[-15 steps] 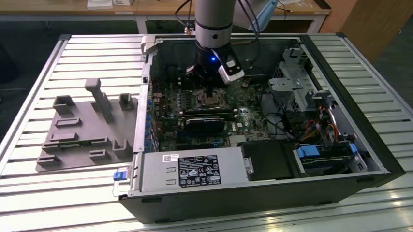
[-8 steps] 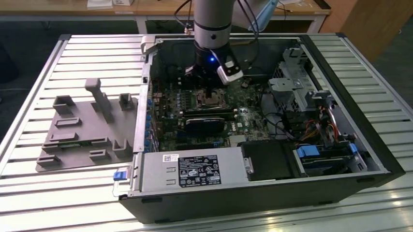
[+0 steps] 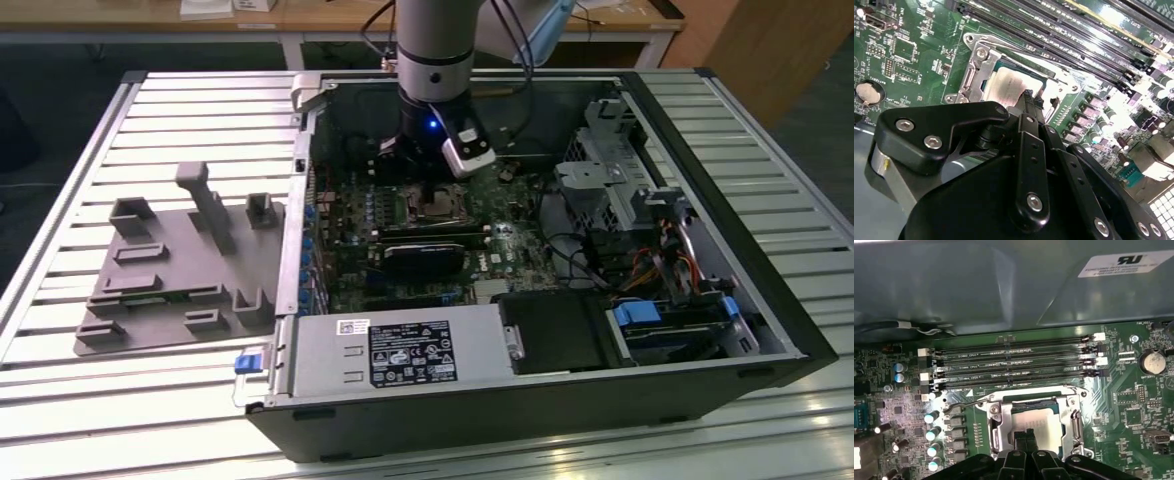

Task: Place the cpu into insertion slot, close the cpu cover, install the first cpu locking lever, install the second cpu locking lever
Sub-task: 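Close the cpu cover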

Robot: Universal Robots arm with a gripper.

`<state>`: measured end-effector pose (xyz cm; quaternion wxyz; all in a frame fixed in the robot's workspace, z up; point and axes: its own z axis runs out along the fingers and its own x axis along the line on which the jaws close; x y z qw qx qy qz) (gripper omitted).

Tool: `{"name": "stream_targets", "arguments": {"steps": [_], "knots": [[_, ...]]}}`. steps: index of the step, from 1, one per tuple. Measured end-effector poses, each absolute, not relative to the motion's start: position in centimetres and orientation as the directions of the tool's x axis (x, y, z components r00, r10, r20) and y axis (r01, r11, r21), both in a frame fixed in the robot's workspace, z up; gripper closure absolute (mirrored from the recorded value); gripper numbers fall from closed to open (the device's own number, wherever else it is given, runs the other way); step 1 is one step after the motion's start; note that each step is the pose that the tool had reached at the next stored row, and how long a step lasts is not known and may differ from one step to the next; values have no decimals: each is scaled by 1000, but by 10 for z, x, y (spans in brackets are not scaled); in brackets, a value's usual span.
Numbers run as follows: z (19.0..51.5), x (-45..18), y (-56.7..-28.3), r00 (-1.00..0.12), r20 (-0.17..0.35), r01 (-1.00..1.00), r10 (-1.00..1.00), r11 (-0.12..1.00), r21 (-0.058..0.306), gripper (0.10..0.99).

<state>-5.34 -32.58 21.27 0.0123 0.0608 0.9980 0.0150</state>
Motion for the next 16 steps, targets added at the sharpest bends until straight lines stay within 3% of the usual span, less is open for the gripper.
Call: {"name": "stream_targets", "arguments": {"steps": [16], "knots": [[206, -68, -326, -991, -23, 132, 132, 991, 32, 984]]}}
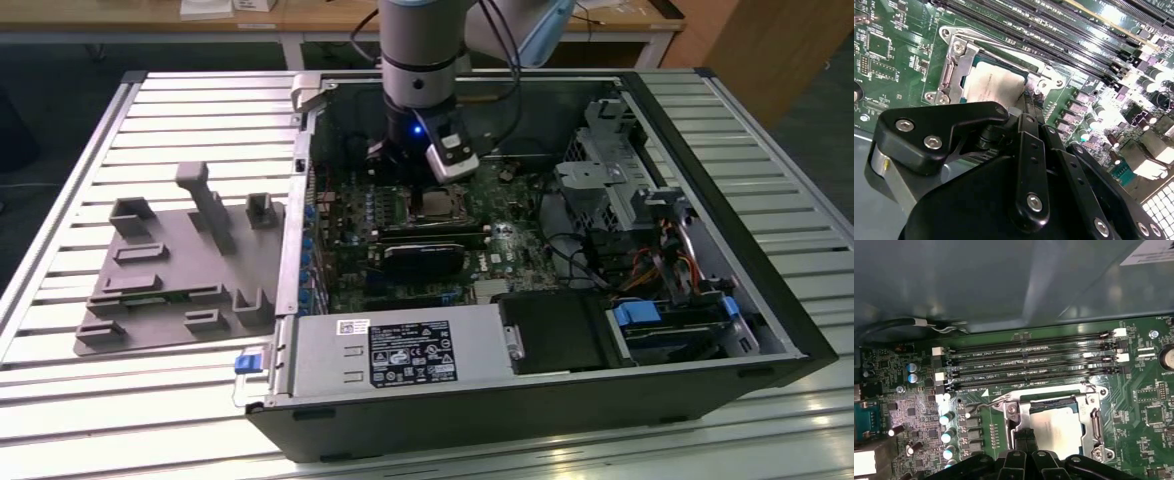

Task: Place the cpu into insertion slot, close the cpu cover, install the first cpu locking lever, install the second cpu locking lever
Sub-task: 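Close the cpu cover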

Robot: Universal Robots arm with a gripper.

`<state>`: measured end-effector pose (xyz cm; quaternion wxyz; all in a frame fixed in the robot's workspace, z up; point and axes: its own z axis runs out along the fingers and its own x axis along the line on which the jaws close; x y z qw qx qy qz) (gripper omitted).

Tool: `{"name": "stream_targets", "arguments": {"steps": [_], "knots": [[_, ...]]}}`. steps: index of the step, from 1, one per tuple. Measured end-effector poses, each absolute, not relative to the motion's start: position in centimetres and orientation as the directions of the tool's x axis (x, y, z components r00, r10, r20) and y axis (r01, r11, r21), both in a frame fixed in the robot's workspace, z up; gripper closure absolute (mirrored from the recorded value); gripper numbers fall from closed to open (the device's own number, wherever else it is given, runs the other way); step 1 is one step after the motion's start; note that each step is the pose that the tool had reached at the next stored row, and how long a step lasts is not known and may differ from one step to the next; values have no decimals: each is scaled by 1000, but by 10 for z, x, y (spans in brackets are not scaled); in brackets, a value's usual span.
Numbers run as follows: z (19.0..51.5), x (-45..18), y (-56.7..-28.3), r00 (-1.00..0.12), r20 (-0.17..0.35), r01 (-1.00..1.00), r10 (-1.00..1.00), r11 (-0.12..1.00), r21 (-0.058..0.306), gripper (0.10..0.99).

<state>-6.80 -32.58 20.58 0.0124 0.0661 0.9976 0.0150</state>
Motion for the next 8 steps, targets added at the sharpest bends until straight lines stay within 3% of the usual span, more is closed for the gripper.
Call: {"name": "stream_targets", "arguments": {"steps": [8], "knots": [[202, -69, -326, -991, -23, 132, 132, 991, 31, 984]]}}
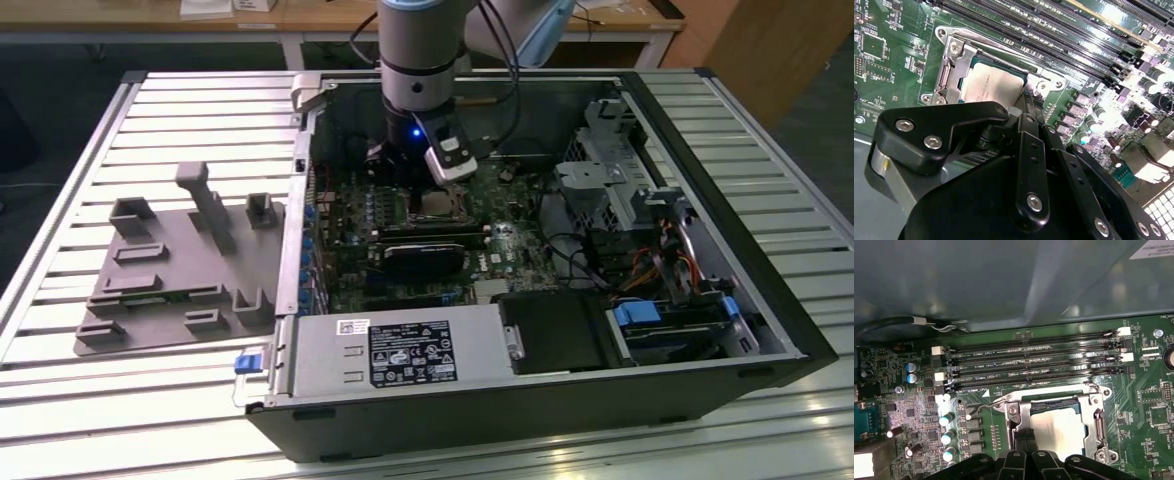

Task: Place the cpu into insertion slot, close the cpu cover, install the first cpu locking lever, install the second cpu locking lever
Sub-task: 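Close the cpu cover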

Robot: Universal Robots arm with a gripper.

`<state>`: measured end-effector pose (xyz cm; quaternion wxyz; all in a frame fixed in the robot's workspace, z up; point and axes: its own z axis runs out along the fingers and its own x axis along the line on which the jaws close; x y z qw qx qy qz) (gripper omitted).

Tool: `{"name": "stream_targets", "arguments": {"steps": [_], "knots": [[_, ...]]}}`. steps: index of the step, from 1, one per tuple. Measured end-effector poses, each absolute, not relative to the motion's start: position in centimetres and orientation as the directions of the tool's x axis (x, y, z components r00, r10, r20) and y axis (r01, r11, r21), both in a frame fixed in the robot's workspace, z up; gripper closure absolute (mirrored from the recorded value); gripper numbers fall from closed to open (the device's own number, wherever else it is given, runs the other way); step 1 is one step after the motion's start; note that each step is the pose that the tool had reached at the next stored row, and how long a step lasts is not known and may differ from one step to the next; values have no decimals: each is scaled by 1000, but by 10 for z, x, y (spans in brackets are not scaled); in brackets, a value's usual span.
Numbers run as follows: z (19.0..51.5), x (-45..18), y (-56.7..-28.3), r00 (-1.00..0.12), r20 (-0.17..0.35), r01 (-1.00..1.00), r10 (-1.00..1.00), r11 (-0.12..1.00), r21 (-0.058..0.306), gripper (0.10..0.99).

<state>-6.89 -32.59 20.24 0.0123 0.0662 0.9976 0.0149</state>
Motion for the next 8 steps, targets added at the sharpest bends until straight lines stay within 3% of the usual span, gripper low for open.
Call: {"name": "stream_targets", "arguments": {"steps": [8], "knots": [[202, -69, -326, -991, -23, 132, 132, 991, 32, 984]]}}
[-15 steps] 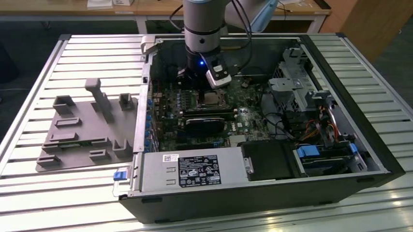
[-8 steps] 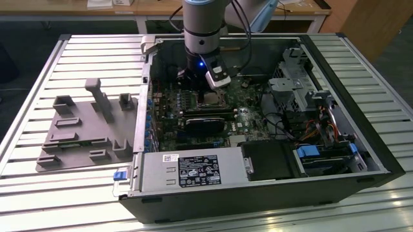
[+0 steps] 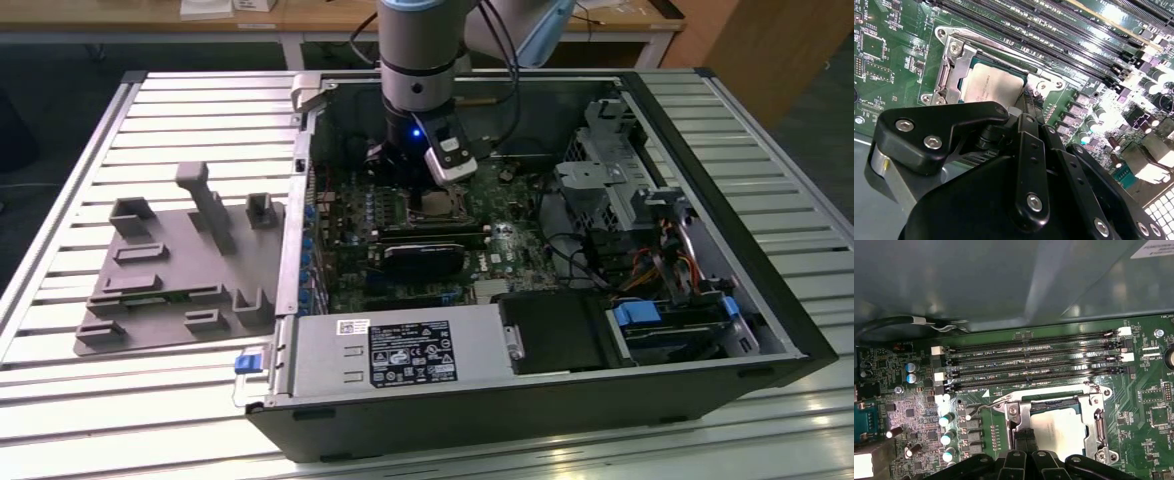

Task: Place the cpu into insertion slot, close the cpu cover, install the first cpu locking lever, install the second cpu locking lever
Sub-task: 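Close the cpu cover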

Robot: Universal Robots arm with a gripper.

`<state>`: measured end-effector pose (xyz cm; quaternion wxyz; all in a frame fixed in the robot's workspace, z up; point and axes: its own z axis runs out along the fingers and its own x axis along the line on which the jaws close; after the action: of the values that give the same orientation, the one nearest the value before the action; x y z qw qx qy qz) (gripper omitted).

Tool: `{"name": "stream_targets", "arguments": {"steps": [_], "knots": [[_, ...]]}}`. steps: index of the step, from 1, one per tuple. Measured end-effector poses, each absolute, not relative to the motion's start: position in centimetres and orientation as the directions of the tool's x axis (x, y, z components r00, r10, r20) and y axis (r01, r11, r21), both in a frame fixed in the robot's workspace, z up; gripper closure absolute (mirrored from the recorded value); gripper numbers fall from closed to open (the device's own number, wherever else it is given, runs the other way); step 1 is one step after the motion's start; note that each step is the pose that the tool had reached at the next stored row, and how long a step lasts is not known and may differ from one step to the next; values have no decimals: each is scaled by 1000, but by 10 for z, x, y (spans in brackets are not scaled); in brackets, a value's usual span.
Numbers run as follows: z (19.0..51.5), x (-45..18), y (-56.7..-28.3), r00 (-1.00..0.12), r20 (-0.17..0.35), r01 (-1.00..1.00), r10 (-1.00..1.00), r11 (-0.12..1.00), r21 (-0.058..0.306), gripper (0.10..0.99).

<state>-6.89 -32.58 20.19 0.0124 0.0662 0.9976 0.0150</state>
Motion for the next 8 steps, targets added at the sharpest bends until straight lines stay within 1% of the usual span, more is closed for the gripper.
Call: {"name": "stream_targets", "arguments": {"steps": [6, 8], "knots": [[206, -69, -326, -991, -22, 132, 133, 991, 34, 984], [206, -69, -326, -991, -21, 132, 133, 990, 47, 984]]}}
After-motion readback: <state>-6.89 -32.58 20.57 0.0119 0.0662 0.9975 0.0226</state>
